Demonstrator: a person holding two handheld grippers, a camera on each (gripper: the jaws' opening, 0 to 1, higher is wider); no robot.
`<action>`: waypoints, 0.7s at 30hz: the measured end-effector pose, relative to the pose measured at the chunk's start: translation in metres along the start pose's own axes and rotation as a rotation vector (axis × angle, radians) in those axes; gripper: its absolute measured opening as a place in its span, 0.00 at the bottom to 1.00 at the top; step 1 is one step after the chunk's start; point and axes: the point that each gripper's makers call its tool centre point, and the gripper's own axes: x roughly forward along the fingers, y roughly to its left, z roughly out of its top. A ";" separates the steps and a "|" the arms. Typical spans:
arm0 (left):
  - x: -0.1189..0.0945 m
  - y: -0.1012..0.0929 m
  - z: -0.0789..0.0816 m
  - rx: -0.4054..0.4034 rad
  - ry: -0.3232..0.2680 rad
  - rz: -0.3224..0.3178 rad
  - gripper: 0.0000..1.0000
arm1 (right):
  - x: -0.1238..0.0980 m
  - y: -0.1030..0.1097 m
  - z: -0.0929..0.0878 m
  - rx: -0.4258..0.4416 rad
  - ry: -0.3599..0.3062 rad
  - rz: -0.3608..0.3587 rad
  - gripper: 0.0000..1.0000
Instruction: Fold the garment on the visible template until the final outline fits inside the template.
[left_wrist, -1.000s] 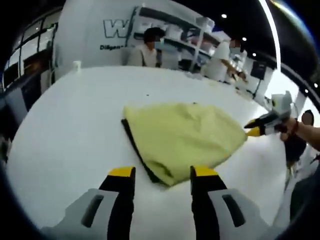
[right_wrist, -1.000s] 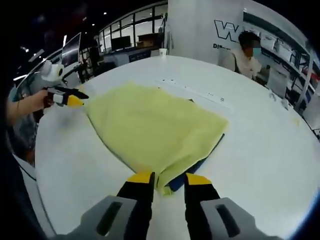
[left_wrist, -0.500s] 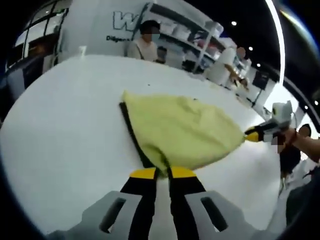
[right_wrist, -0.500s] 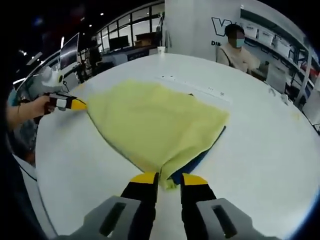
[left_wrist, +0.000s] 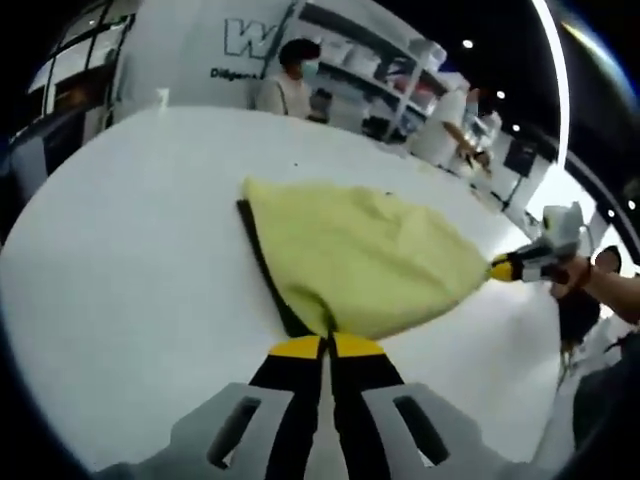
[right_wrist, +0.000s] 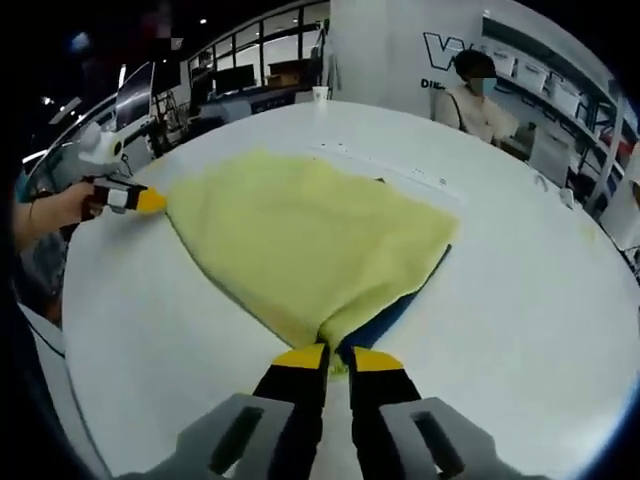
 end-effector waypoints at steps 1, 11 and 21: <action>0.000 0.001 0.000 0.008 0.001 -0.002 0.00 | 0.001 0.000 -0.001 -0.008 0.006 -0.003 0.00; -0.009 0.018 0.000 0.092 0.034 0.023 0.00 | -0.004 -0.003 -0.002 -0.007 0.012 -0.010 0.00; -0.008 0.019 -0.002 0.150 0.063 0.042 0.00 | -0.006 -0.005 -0.003 0.014 0.004 -0.007 0.00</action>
